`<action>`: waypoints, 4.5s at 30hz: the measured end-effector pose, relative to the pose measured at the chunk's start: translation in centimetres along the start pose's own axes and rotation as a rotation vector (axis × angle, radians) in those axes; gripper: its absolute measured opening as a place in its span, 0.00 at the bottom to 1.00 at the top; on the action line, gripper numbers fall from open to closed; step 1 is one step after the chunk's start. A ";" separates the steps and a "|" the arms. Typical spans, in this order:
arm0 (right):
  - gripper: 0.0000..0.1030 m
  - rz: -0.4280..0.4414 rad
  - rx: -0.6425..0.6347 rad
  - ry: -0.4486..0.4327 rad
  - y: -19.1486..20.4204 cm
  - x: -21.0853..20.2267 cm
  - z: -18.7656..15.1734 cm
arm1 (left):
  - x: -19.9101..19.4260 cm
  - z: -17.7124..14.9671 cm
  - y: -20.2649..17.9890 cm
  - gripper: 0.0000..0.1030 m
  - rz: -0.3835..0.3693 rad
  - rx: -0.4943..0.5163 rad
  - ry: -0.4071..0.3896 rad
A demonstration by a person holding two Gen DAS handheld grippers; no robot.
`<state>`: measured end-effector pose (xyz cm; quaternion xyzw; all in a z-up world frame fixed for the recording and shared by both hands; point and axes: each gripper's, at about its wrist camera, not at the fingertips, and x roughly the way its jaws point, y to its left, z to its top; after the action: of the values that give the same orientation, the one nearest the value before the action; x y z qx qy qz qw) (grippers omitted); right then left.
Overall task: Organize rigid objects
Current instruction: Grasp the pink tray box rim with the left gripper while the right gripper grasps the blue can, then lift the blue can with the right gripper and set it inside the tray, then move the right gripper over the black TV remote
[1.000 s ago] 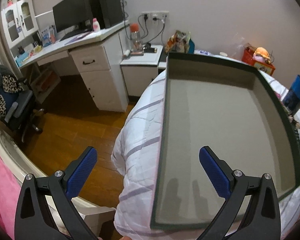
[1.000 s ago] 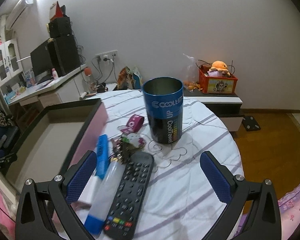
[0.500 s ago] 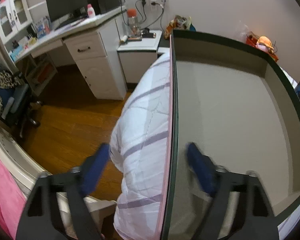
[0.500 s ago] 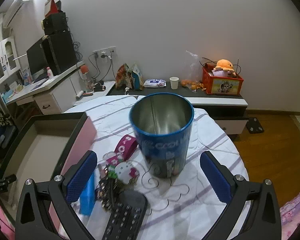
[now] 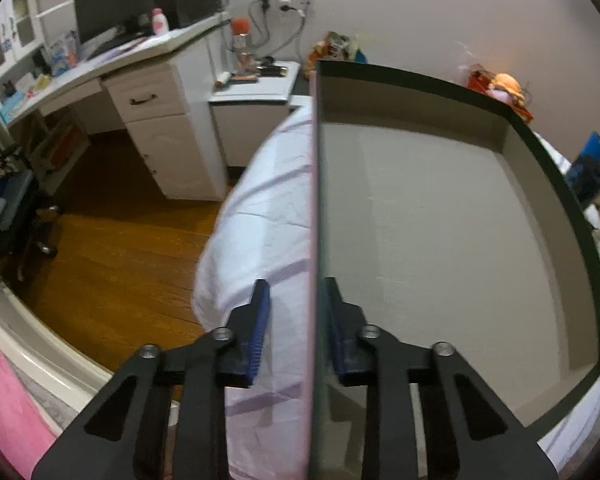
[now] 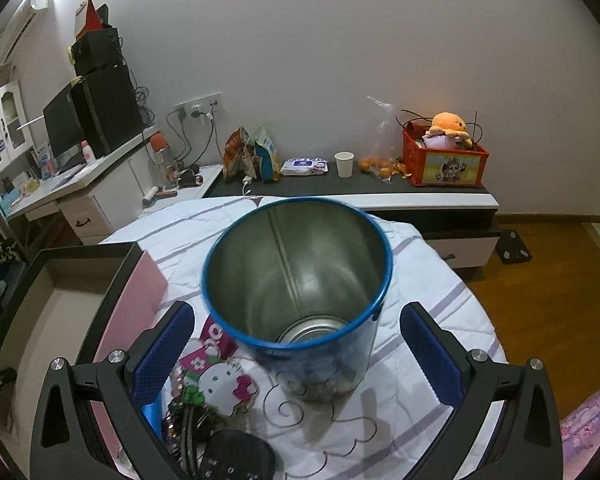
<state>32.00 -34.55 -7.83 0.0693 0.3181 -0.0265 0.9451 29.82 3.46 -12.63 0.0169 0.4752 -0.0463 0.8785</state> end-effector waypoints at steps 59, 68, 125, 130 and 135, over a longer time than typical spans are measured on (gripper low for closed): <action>0.70 0.480 -0.431 0.172 25.7 -1.7 -4.6 | -2.7 -2.7 -0.3 0.19 -0.077 0.042 -0.039; 0.77 0.529 -0.377 0.114 24.2 -4.3 -4.3 | -3.4 -3.2 -0.2 0.19 -0.076 0.042 -0.048; 1.00 -0.081 -0.193 0.146 2.9 -9.0 -12.6 | -4.1 -3.8 -0.8 0.21 -0.040 0.039 -0.048; 1.00 -0.030 -0.207 0.112 3.6 -10.7 -13.6 | -4.1 -3.8 -0.8 0.21 -0.041 0.036 -0.048; 1.00 0.018 -0.208 0.128 4.5 -10.2 -14.6 | -4.1 -3.9 -0.7 0.21 -0.040 0.038 -0.048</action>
<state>15.57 -27.87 -12.67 -0.0246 0.3782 0.0193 0.9252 24.30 3.28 -11.32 0.0230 0.4534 -0.0731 0.8880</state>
